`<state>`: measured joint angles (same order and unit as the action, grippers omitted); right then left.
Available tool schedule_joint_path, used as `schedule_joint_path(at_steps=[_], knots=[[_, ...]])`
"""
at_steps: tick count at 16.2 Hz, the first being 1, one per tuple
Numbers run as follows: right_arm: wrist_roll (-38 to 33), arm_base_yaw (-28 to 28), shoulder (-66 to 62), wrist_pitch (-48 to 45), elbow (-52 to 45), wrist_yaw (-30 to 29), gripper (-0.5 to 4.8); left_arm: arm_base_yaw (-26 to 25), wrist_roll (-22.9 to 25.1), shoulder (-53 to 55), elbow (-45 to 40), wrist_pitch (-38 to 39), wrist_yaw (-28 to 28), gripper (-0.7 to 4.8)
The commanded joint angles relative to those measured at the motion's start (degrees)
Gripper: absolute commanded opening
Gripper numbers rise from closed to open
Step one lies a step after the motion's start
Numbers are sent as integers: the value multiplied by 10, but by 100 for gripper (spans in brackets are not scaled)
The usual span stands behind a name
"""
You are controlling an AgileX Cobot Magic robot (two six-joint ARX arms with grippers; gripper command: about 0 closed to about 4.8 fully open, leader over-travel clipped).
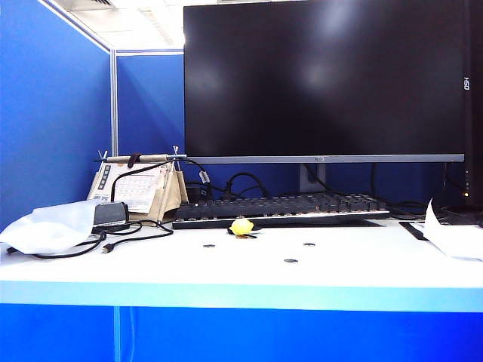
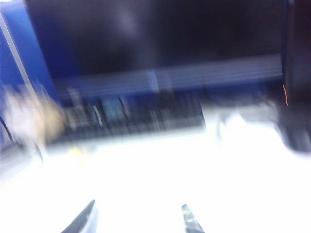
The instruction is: Pick up the doll and place it on the similarly colored coin.
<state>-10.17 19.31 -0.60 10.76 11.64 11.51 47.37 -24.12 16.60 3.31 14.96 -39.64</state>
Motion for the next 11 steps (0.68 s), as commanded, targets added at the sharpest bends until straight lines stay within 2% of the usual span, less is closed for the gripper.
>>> schedule_joint_path(at_steps=[1,7,11], knots=[[-2,1,3,33,-25,-11,211,-1,1,0,-12,-26,-3,92],[-7,1,4,26,-101,-11,210,0,1,0,-12,-18,0,91],[-7,0,5,23,-103,4,211,0,1,0,-12,-18,-1,91]])
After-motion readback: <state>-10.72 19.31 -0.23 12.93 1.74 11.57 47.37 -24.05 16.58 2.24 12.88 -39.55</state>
